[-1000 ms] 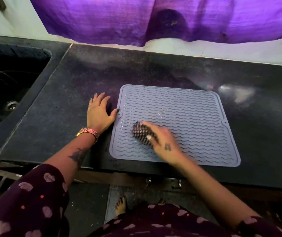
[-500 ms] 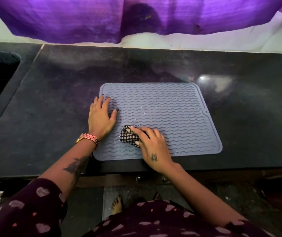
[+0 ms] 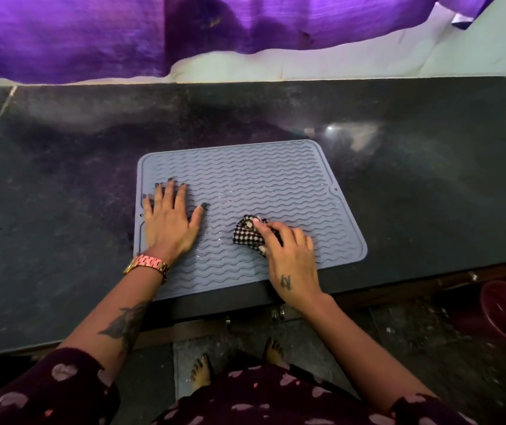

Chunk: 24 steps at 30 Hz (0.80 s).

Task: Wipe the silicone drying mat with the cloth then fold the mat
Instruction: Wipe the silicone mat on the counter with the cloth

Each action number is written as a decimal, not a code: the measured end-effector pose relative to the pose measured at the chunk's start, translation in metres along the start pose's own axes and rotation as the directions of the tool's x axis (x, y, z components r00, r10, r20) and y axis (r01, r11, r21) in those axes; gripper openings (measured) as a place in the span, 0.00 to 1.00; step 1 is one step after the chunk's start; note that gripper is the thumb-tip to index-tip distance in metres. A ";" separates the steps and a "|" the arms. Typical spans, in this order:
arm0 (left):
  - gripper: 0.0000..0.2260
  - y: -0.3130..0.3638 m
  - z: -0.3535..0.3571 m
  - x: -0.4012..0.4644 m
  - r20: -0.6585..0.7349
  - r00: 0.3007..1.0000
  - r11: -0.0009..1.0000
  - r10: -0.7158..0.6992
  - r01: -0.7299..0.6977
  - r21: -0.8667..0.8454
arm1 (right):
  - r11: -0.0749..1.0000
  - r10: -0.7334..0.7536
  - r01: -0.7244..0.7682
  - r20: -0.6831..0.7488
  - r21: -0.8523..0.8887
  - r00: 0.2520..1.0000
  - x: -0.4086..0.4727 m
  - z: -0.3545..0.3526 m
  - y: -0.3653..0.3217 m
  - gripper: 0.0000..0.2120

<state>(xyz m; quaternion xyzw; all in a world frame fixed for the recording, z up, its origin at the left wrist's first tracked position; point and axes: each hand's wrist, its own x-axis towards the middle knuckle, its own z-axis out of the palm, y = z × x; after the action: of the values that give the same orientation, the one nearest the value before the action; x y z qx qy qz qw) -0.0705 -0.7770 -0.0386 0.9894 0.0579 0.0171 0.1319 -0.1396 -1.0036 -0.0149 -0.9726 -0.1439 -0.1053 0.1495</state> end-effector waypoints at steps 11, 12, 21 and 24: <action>0.31 0.024 -0.002 -0.004 0.066 0.998 0.997 -0.002 -0.003 0.071 | 0.994 0.102 -0.102 -0.024 -0.027 0.995 -0.006 -0.006 0.029 0.22; 0.31 0.027 -0.001 -0.005 0.066 0.998 0.996 0.006 -0.012 0.085 | 0.995 0.099 -0.099 -0.010 -0.021 0.995 -0.006 -0.005 0.030 0.21; 0.31 0.047 -0.003 0.003 0.061 0.997 0.999 0.047 -0.048 0.017 | 0.990 0.142 -0.142 -0.021 -0.009 0.990 -0.001 -0.014 0.055 0.22; 0.31 0.066 0.000 0.009 0.066 0.994 0.996 0.092 -0.093 0.010 | 0.995 0.096 -0.096 0.030 0.000 0.995 0.003 -0.016 0.061 0.21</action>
<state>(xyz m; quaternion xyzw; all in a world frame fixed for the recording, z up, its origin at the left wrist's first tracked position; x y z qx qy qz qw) -0.0542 -0.8393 -0.0213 0.9919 0.0077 -0.0098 0.1265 -0.1207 -1.0635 -0.0146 -0.9797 -0.0994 -0.0832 0.1529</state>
